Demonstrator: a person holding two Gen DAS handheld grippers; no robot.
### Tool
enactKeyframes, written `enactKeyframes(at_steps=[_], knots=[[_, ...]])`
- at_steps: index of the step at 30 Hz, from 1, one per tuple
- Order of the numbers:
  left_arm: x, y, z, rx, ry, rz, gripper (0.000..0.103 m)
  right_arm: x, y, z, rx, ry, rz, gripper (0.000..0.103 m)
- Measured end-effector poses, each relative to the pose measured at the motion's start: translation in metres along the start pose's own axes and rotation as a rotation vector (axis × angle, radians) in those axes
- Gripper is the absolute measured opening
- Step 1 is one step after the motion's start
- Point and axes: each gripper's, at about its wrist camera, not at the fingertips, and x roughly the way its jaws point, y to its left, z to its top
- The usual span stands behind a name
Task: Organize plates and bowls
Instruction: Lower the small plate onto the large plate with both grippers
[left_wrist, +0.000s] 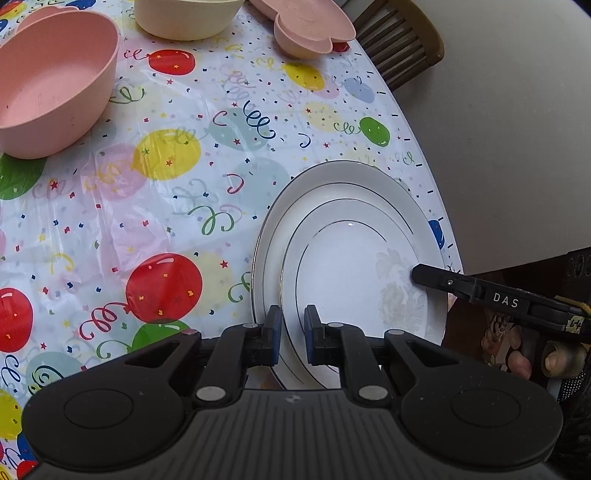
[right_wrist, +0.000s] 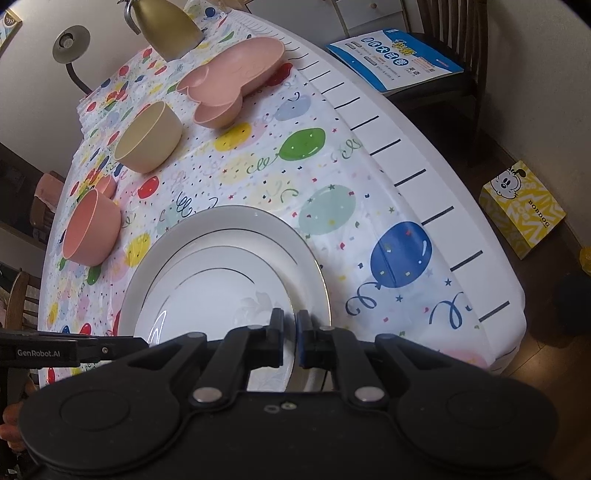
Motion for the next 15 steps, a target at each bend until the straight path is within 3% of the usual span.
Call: enactKeyframes(at_steps=[10,15], knots=[[-0.008,0.003,-0.002,0.007,-0.006,-0.011,0.012,0.0,0.003,0.0,-0.01,0.0,-0.023,0.006],[-0.016,0.002,-0.005,0.017,-0.024,-0.006,0.012,-0.001,0.008,-0.001,-0.017,-0.002,-0.03,0.013]])
